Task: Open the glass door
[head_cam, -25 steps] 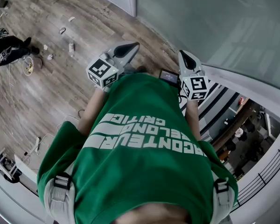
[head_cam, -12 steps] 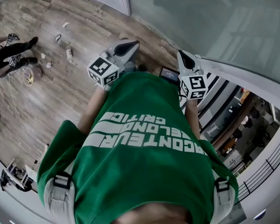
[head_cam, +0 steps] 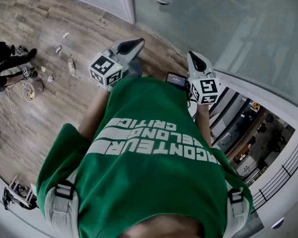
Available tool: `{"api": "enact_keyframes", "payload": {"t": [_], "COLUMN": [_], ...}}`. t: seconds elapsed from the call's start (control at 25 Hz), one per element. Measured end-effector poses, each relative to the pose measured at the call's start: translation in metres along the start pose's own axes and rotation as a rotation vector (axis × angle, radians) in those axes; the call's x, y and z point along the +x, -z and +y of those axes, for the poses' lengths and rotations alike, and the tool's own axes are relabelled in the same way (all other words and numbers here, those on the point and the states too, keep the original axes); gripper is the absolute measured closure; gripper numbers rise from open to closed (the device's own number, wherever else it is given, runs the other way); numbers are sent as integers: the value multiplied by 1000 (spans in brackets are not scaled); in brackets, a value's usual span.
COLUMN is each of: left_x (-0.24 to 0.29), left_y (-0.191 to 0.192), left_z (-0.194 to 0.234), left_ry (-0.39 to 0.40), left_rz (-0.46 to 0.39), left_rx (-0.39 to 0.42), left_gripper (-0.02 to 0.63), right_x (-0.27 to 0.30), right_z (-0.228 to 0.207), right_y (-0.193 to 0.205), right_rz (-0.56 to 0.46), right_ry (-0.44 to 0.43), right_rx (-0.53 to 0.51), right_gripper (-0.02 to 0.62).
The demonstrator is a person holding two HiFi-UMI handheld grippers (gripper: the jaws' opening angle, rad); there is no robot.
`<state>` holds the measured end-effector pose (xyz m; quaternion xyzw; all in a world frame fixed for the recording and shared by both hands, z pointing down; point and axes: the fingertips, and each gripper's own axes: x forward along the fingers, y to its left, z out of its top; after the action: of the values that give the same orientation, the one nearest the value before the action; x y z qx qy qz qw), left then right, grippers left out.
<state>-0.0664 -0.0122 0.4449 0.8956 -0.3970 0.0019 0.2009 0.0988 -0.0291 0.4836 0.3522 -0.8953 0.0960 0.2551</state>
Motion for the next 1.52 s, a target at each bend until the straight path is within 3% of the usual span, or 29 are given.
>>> {"api": "enact_keyframes", "payload": {"t": [0.6, 1.24, 1.52], "left_x": [23, 14, -1], "left_y": [-31, -44, -56], "left_z": [47, 89, 110], "left_ry": [33, 55, 61], "left_rz": [4, -8, -12], "left_rx": [-6, -24, -20], "left_gripper": [591, 591, 591], "right_x": [57, 99, 125], "right_z": [-1, -6, -3], "right_y": [-43, -65, -88], "right_rz": [16, 55, 84], "right_ry": [-41, 1, 3], "right_rx": [-40, -56, -121], "right_gripper": [603, 601, 599]}}
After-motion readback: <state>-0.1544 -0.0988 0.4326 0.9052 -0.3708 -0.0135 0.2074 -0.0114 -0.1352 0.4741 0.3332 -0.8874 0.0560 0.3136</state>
